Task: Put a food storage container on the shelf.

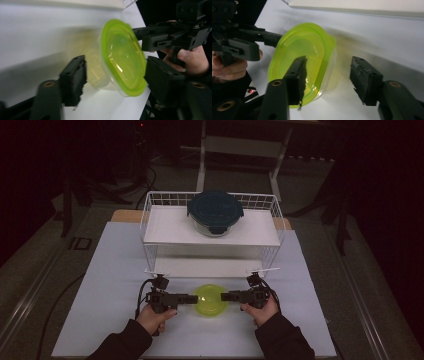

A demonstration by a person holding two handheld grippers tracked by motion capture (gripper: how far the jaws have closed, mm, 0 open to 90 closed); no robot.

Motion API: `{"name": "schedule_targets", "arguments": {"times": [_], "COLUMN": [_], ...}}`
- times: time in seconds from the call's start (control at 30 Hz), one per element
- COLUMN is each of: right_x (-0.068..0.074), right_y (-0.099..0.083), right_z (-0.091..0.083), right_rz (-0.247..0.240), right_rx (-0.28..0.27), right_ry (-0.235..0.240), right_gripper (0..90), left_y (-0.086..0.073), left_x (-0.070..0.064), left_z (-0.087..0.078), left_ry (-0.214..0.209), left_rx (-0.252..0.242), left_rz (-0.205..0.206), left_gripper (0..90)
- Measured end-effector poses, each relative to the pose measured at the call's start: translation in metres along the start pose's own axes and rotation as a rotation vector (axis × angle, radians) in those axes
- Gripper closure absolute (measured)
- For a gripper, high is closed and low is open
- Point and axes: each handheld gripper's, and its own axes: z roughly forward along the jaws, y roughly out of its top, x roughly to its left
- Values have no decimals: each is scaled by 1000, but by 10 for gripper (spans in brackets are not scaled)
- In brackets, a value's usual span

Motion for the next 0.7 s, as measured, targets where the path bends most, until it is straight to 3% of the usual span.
{"name": "schedule_targets", "arguments": {"times": [0.2,0.37,0.43,0.7], "right_x": [-2,-1,2,6], "right_y": [0,0,0,-5], "right_z": [4,3,3,-1], "right_rz": [24,33,25,21], "right_rx": [18,31,41,57], "right_ry": [3,19,19,47], "right_gripper": [635,702,739,761], "left_y": [-3,-6,-6,-10], "left_x": [7,5,3,-7], "left_z": [6,10,9,6], "left_ry": [-30,-53,-37,1], "left_rx": [37,68,66,68], "left_rz": [-47,-46,-13,-23], "left_gripper": [488,605,654,736]}}
